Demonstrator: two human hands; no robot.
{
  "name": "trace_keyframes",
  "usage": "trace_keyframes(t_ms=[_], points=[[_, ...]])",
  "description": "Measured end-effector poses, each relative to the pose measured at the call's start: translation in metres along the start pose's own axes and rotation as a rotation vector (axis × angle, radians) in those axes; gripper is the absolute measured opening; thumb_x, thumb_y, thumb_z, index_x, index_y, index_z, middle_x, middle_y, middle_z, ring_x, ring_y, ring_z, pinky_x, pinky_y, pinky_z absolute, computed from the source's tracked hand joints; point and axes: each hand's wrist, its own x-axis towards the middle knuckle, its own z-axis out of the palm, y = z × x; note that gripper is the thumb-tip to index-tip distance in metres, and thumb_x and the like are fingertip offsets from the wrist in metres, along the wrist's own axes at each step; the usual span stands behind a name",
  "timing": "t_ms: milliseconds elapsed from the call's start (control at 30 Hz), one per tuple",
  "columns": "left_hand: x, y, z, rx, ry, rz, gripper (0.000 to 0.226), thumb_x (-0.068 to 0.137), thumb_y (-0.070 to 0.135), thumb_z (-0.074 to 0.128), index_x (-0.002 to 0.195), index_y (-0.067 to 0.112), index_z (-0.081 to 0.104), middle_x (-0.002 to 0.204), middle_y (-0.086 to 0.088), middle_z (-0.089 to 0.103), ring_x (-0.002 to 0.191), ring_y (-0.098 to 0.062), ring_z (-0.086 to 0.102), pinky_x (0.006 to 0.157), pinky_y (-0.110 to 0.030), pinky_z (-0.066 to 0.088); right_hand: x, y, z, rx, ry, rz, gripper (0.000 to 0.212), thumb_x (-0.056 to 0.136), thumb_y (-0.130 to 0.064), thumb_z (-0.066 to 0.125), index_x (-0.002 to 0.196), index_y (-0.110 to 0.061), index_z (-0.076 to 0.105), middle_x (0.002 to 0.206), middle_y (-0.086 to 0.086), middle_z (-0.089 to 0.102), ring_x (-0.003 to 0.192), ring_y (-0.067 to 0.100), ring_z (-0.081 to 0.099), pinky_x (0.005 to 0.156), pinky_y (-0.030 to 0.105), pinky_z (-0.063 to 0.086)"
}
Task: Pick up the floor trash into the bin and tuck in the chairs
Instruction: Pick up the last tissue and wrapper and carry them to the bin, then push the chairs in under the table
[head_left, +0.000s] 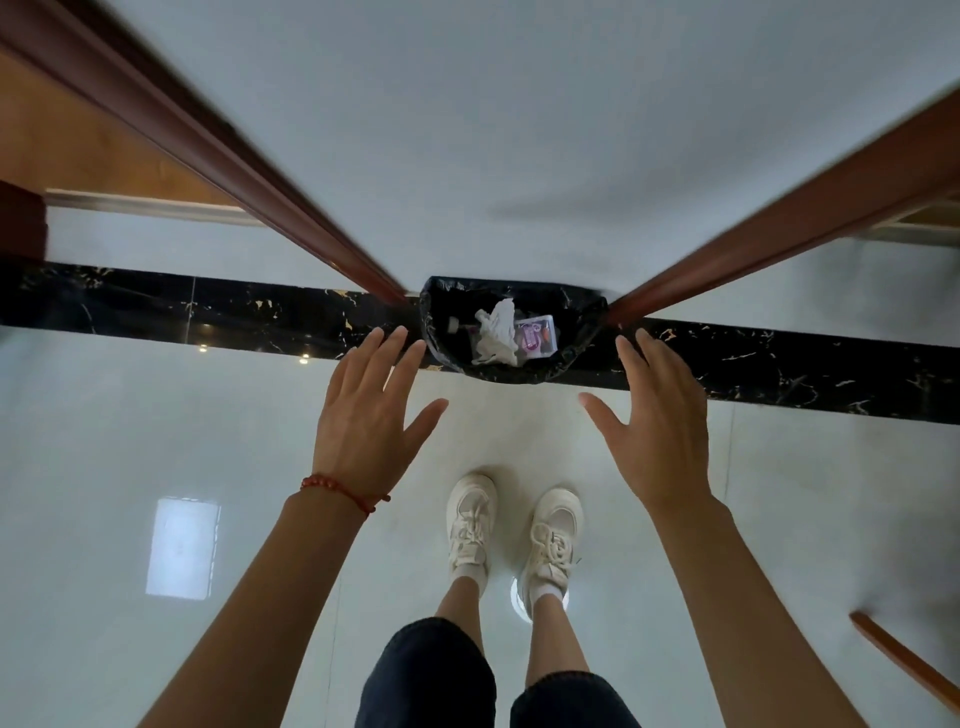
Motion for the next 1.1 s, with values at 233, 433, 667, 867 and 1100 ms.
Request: trace_keyframes(t_ms=[233,433,667,867,1100], points=[[-0.032,0.030,-0.090,0.044,-0.037,0.095,0.069,0.093,0.053,0.020,0.123,0.001,0.054,0.127,-0.020,0.055,0.120,-0.037,0.048,0.099,-0.046,0.027,-0.049,-0.009,-0.100,-0.001,-0.013,0.047,0.063,0.085,-0.048,0.046,0.127,-0.002,0.051,0.133,0.019,0.051,0.123,0.035,0.046,0.098,0.044,0.033],[-0.053,0.066,-0.157,0.052,-0.049,0.167,0.065,0.087,0.051,0.031,0.122,0.002,0.056,0.124,-0.018,0.058,0.117,-0.036,0.051,0.097,-0.049,0.032,-0.087,-0.011,-0.183,-0.043,0.103,0.114,0.064,0.084,-0.050,0.039,0.125,-0.003,0.053,0.130,0.019,0.053,0.120,0.036,0.049,0.096,0.048,0.038],[-0.065,0.119,-0.209,0.041,-0.068,0.328,0.075,0.093,0.057,0.013,0.119,0.004,0.058,0.122,-0.016,0.059,0.115,-0.035,0.053,0.093,-0.052,0.041,-0.149,0.000,-0.255,-0.067,0.209,0.332,0.059,0.081,-0.042,0.054,0.125,-0.003,0.053,0.130,0.022,0.053,0.118,0.041,0.050,0.094,0.052,0.037],[-0.066,0.180,-0.221,0.057,-0.119,0.559,0.079,0.093,0.059,0.009,0.116,0.004,0.060,0.119,-0.015,0.061,0.112,-0.035,0.055,0.088,-0.050,0.045,-0.226,0.015,-0.289,-0.051,0.334,0.588,0.063,0.086,-0.052,0.046,0.126,-0.004,0.052,0.131,0.021,0.052,0.119,0.041,0.048,0.096,0.056,0.036],[-0.083,0.269,-0.220,0.085,-0.151,0.854,0.075,0.095,0.056,0.014,0.115,0.001,0.060,0.117,-0.018,0.062,0.110,-0.036,0.056,0.088,-0.051,0.045,-0.324,0.030,-0.306,-0.059,0.414,0.833,0.074,0.088,-0.062,0.022,0.123,-0.006,0.054,0.127,0.019,0.056,0.115,0.038,0.053,0.093,0.051,0.040]])
